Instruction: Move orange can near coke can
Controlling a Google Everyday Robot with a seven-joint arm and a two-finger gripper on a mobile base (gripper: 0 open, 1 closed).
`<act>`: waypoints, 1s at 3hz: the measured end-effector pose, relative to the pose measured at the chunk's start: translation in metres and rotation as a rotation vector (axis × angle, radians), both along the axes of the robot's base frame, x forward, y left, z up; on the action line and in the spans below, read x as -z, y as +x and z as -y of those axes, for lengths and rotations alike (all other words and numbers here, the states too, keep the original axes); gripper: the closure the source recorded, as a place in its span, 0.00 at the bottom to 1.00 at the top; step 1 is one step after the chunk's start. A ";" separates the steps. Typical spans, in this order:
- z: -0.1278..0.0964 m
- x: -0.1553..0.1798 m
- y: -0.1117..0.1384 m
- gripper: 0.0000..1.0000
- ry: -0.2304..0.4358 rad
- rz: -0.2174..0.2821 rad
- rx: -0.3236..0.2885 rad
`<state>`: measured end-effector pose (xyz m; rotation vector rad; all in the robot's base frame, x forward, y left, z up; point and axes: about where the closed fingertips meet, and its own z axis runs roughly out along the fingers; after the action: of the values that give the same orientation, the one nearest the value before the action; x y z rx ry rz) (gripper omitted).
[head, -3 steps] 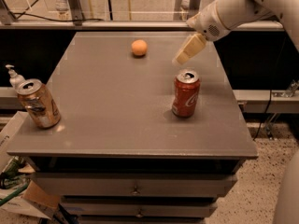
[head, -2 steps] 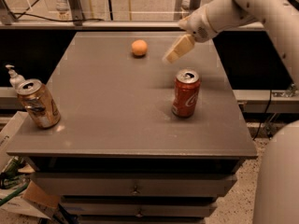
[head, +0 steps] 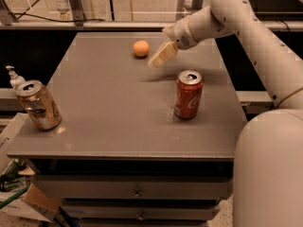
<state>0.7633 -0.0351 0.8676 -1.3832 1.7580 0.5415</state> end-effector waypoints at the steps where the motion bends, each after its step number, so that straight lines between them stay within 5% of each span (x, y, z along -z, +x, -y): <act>1: -0.026 0.017 0.016 0.00 0.026 0.002 -0.030; 2: -0.042 0.030 0.034 0.00 0.050 0.013 -0.043; 3: -0.050 0.040 0.046 0.18 0.057 0.004 -0.030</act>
Offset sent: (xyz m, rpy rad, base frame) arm 0.0608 0.0535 -0.0390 0.0794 -0.0376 0.0482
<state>0.8095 0.0145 0.8273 -1.3719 1.7078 0.6003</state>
